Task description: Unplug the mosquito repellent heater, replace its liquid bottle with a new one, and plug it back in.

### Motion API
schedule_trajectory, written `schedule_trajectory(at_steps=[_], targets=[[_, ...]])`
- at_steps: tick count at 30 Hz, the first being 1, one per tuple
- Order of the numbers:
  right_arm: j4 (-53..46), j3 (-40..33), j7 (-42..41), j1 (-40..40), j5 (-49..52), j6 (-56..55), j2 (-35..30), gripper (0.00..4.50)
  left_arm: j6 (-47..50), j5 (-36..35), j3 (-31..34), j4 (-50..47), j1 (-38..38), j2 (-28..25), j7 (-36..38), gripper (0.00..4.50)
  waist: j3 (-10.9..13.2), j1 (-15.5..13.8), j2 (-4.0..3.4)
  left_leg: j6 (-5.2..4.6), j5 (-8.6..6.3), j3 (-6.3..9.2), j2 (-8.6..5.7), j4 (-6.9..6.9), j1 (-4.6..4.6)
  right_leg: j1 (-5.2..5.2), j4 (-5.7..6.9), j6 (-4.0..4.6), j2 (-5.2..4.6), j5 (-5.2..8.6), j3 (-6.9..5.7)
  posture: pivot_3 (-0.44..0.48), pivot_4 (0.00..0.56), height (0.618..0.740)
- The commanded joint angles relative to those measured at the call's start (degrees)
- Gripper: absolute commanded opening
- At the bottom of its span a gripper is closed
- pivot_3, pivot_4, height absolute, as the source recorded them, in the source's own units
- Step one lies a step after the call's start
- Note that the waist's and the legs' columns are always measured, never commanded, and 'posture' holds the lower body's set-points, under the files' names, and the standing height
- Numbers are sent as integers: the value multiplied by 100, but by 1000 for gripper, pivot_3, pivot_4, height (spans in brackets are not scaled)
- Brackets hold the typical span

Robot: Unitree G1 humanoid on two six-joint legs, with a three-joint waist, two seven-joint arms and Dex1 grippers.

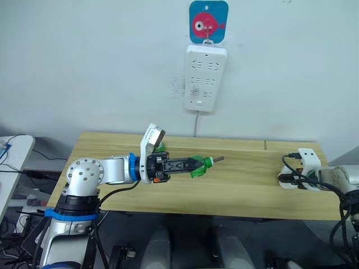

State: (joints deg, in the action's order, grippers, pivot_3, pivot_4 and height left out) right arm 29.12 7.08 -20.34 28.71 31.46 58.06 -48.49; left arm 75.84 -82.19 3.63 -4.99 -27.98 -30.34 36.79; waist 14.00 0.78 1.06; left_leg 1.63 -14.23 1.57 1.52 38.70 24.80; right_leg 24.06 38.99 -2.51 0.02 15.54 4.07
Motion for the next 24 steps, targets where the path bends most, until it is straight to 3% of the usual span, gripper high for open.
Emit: schedule_trajectory(at_steps=[1, 6, 10, 11, 16, 21, 22, 24], targets=[[116, -114, -232, 56, -426, -108, -35, 2984, 17, -154, 137, -217, -19, -8, 16, 2251, 0, -37, 0, 0, 0, 0, 0, 0, 0, 0, 0, 0, 0, 0, 0, 108, 271, 740], [128, -269, -405, 69, -743, -14, 86, 2984, -5, -90, 103, -232, -21, 33, 38, 2251, 0, -65, 0, 0, 0, 0, 0, 1, 0, -1, 0, 0, 0, 0, 0, 101, 266, 740], [102, -475, -421, 144, -899, 95, 208, 4339, -42, -61, 57, -258, -70, 137, 32, 2251, 0, -64, 0, 0, 0, 0, 0, 1, 0, 0, 1, 0, 0, 0, 0, 96, 265, 740], [71, -531, -426, 165, -926, 129, 200, 4424, -47, -41, 52, -243, -84, 155, 41, 2251, 0, -64, -1, 0, 0, 0, 0, 0, 0, 0, 1, 0, 0, 0, 0, 83, 257, 740], [-842, -838, -426, -43, -966, 604, -95, 4424, -67, 114, 74, -212, -45, 98, 186, 2251, 0, -63, -1, 1, 0, 0, 0, 0, 0, 0, 0, 0, -2, 0, 0, 70, 251, 740], [-2899, -1248, -618, -342, -667, 1326, -488, 4424, -666, 666, 104, -345, 51, 323, 20, 2251, -1, -52, -3, 1, 0, 2, 2, -1, 0, 0, 0, 0, -3, 0, 0, 46, 244, 740], [-3137, -1369, -620, -314, -574, 1518, -448, 4424, -849, 855, 91, -375, 71, 383, -18, 2251, -1, -39, -3, 1, 0, 2, 2, 0, 0, 0, 0, 0, -3, 0, 1, 46, 244, 740], [-3499, -2313, -672, 270, 142, 2738, 398, 4424, -1762, 1859, -238, -559, 158, 481, 114, 2251, 0, -9, -1, 2, 1, -1, 2, 0, -4, -3, -1, -1, -2, 0, 2, 37, 245, 740]])
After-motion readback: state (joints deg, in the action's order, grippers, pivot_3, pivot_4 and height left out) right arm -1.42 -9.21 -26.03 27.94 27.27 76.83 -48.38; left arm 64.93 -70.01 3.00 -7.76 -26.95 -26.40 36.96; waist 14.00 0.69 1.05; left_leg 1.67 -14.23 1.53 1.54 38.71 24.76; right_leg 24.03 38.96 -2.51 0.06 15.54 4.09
